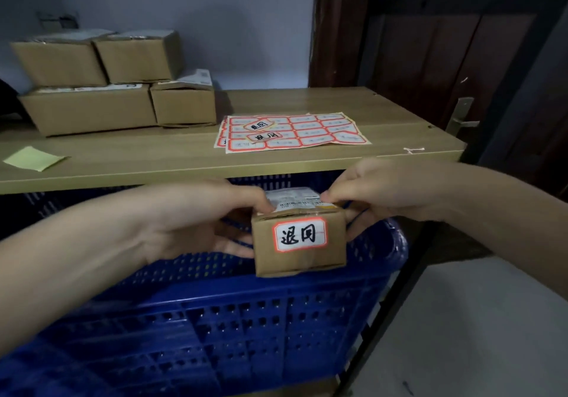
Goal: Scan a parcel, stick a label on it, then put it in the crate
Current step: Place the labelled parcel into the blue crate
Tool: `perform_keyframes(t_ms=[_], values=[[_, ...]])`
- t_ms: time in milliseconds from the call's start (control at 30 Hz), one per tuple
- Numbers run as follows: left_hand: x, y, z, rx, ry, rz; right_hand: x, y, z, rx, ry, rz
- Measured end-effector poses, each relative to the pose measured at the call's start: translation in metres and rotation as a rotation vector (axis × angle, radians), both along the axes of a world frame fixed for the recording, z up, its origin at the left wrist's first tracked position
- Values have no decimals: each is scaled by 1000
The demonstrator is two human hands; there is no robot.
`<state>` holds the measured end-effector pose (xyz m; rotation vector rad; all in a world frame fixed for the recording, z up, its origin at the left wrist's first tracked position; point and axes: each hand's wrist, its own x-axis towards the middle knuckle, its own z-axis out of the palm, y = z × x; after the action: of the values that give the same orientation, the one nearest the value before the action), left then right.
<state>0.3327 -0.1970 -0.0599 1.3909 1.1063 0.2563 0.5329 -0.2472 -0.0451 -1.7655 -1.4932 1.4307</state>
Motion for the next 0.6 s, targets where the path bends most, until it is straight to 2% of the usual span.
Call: perform_keyframes(t_ms=[300,467,600], values=[[35,32,-47,-94,33,101,2,41,-51,37,-220,25],[43,46,-72,-126,66,100,1,63,-71,-52,-352,5],[53,50,-95,-129,144,67,-7,76,-87,-214,-412,46]])
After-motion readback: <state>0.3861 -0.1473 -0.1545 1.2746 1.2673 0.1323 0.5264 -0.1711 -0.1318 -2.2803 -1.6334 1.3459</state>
